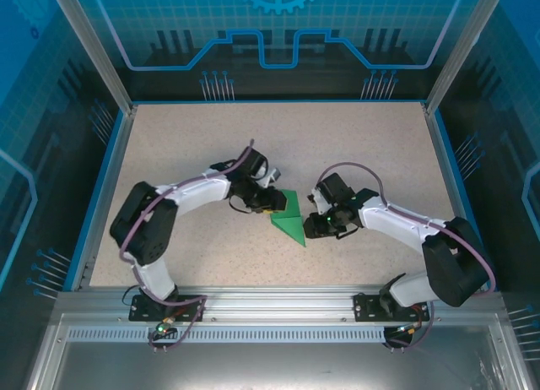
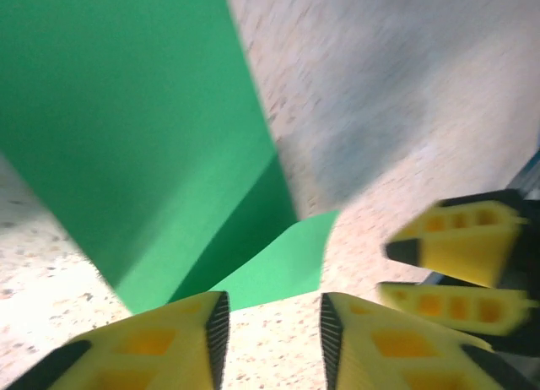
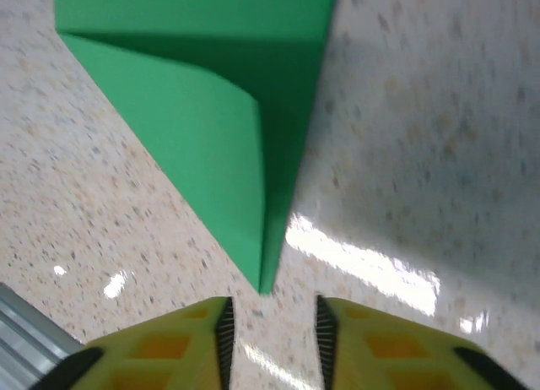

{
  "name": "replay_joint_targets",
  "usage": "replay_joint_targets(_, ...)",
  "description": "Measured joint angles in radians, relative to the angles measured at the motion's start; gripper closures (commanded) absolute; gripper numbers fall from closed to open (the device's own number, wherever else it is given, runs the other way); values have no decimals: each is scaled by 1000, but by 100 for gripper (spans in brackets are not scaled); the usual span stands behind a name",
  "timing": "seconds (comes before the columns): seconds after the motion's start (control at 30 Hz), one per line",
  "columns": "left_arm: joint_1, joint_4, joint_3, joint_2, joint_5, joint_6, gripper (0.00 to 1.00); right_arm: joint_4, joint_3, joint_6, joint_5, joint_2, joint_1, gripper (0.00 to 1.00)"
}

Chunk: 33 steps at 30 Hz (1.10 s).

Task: Fold a paper plane with a square sheet of paper (fold left side to right side)
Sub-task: Fourth fold the wing at the center of the table.

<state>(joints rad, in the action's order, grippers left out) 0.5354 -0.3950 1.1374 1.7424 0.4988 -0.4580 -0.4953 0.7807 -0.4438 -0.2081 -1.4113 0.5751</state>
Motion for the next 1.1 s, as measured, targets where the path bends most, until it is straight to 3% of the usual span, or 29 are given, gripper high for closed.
replay_joint_targets(0.13,-53,10,-57,-93,5,-18,51,93,0,36,-1,-2,0,52)
replay_joint_targets(0.4,-58,62,-172,-50,65,-96,48,165,29,83,7,-60,0,50)
replay_joint_targets(0.77,-54,150,-125,99,123,-150,71,205,-45,131,127,101,135,46)
replay_joint_targets(0.97,-53,168,-92,108,143,-172,75,225,-79,158,199,92,243,42)
replay_joint_targets(1.1,-53,173,-79,108,154,-192,75,228,-72,176,244,33,262,42)
